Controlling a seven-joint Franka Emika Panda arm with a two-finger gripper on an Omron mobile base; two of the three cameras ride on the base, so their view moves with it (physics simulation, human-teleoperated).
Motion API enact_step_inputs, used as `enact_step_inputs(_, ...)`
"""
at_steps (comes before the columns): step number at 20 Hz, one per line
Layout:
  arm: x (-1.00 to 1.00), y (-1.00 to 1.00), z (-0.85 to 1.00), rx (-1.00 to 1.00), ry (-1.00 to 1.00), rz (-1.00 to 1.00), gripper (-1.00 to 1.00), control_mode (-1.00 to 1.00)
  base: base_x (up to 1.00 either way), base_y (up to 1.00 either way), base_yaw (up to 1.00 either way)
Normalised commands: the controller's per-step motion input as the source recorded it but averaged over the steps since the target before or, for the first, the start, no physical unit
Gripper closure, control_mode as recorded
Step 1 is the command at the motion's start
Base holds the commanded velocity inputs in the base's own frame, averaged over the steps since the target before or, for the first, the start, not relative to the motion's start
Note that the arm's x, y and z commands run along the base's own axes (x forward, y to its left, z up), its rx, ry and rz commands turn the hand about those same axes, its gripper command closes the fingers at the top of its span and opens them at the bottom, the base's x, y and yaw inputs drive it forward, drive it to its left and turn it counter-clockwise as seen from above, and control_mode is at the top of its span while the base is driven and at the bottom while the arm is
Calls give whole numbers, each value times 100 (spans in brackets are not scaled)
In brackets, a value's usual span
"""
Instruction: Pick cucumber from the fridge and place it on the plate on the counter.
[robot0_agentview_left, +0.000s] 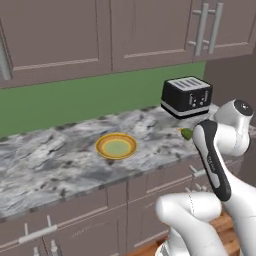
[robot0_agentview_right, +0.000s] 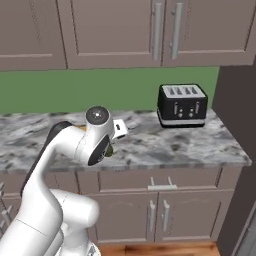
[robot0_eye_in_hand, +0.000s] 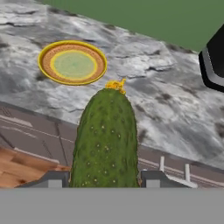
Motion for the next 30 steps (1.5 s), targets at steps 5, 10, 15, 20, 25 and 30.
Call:
enact_step_inputs(5,0,0,0,0,0,0,100,100,43,42,0)
enact_step_inputs(10,0,0,0,0,0,0,100,100,42,47,5)
enact_step_inputs(15,0,0,0,0,0,0,100,100,39,32,9)
enact_step_inputs(20,0,0,0,0,0,0,100,100,19,29,10)
enact_step_inputs(25,-3,21,0,-9,0,4,100,-100,0,14,3)
enact_step_inputs(30,-3,33,-2,-15,0,9,100,-100,0,0,0)
